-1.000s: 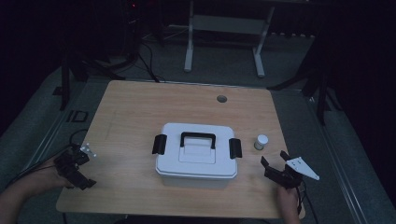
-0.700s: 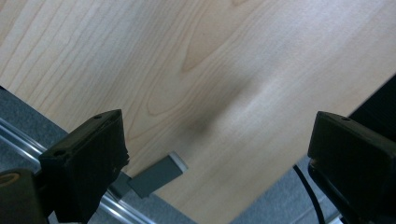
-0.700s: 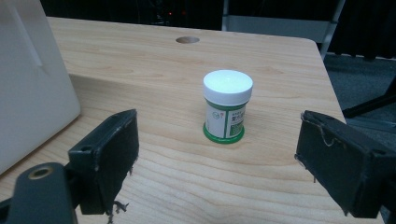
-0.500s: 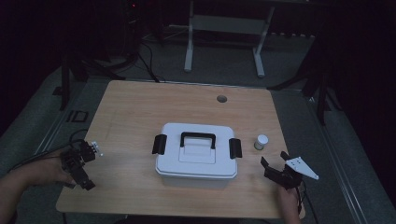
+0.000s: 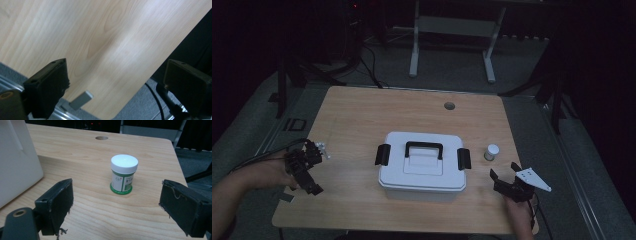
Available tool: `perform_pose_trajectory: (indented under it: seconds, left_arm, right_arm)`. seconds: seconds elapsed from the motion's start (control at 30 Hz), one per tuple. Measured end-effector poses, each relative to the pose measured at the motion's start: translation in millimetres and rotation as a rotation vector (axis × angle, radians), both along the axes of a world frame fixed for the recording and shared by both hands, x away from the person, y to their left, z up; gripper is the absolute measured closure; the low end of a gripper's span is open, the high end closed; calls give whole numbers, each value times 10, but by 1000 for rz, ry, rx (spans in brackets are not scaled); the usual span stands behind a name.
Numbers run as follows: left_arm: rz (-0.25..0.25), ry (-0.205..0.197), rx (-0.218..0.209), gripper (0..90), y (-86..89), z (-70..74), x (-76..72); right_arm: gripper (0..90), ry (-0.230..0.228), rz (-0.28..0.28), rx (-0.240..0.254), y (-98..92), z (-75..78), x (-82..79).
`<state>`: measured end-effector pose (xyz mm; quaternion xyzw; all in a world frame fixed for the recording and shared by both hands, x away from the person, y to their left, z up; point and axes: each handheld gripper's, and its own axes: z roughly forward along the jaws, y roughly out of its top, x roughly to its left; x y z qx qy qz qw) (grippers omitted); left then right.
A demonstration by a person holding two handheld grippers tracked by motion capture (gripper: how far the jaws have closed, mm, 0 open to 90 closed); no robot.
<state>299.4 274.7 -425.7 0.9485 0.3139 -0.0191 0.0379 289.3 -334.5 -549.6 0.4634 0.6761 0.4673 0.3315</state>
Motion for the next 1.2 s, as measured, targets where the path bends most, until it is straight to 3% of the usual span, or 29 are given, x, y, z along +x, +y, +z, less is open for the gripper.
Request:
perform_pose_trajectory:
  seconds: [0.33, 0.43, 0.83, 0.97, 1.2]
  left_arm:
    - [-78, -11, 14, 54, -335, 220, 103]
    - [-95, -14, -1, 54, -435, 294, 129]
    - [-179, -35, 18, 55, -848, 592, 252]
    - [-203, -35, 16, 55, -930, 624, 289]
    - [-266, -33, 25, 54, -1220, 713, 360]
  right_arm:
    - [118, 25, 36, -13, 28, -9, 1]
    - [117, 32, 44, -20, 41, -6, -6]
    - [117, 18, 54, 2, 23, 1, -16]
    - [117, 13, 56, 10, 18, 1, -18]
    - [117, 28, 67, 15, 24, -7, -5]
